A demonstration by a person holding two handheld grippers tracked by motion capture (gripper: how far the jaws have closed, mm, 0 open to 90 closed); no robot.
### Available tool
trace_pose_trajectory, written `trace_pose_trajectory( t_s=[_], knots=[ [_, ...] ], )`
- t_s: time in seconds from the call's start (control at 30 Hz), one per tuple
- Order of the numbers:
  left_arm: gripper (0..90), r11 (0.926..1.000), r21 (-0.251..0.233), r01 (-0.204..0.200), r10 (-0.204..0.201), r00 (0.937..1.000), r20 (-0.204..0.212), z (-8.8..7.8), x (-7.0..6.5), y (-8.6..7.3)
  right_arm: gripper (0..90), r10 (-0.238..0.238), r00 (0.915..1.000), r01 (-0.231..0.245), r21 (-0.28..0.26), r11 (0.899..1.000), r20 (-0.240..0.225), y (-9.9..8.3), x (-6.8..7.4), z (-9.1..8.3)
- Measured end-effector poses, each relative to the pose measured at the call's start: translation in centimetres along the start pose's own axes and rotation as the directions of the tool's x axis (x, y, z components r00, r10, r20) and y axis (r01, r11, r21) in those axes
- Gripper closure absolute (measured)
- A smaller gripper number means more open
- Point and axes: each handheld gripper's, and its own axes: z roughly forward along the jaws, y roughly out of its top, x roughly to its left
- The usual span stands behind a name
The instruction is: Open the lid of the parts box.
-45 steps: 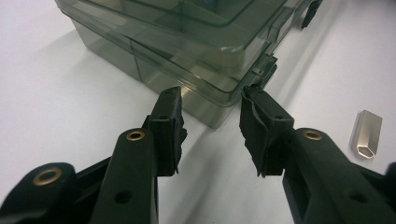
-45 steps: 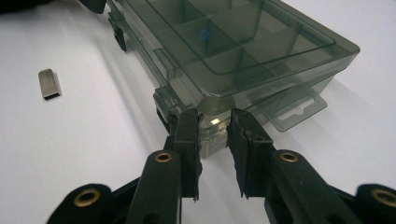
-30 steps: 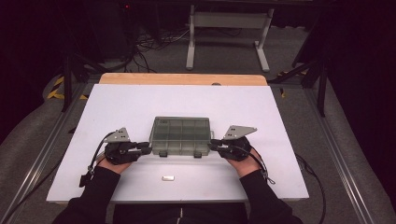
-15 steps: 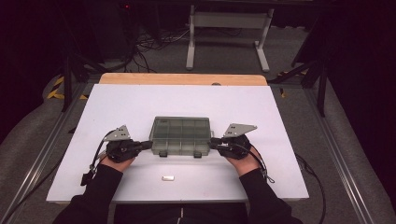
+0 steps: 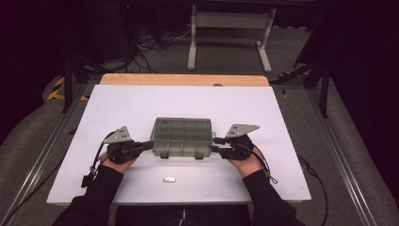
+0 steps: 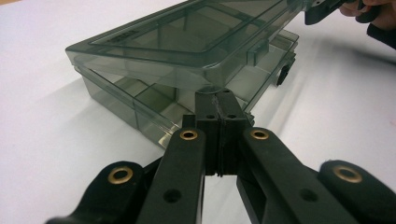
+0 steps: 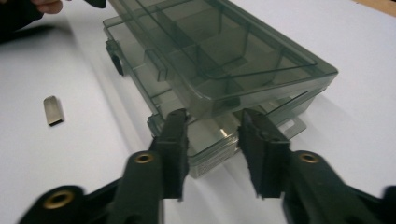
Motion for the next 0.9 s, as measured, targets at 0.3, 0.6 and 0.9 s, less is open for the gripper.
trace_pose_trajectory(
  t_s=[0.3, 0.6, 0.9],
  knots=[
    [89.8, 0.9999, -0.010, -0.007, 0.007, 1.0000, -0.001, -0.1, 0.0, 0.0, 32.3, -0.008, 0.9995, 0.008, -0.009, 1.000, 0.029, 0.6, -0.6, 0.5],
    [89.4, 0.9998, -0.014, -0.011, 0.011, 0.9999, 0.002, -0.3, -0.1, 0.0, 29.7, -0.062, 0.9975, 0.061, 0.021, 0.998, 0.034, 1.4, -0.9, 1.0],
    [85.5, 0.9995, -0.031, 0.005, -0.005, 0.9999, 0.015, -0.4, -0.1, 0.0, 30.0, -0.091, 0.9953, 0.090, 0.021, 0.996, 0.035, 2.2, -1.1, 0.8]
  ],
)
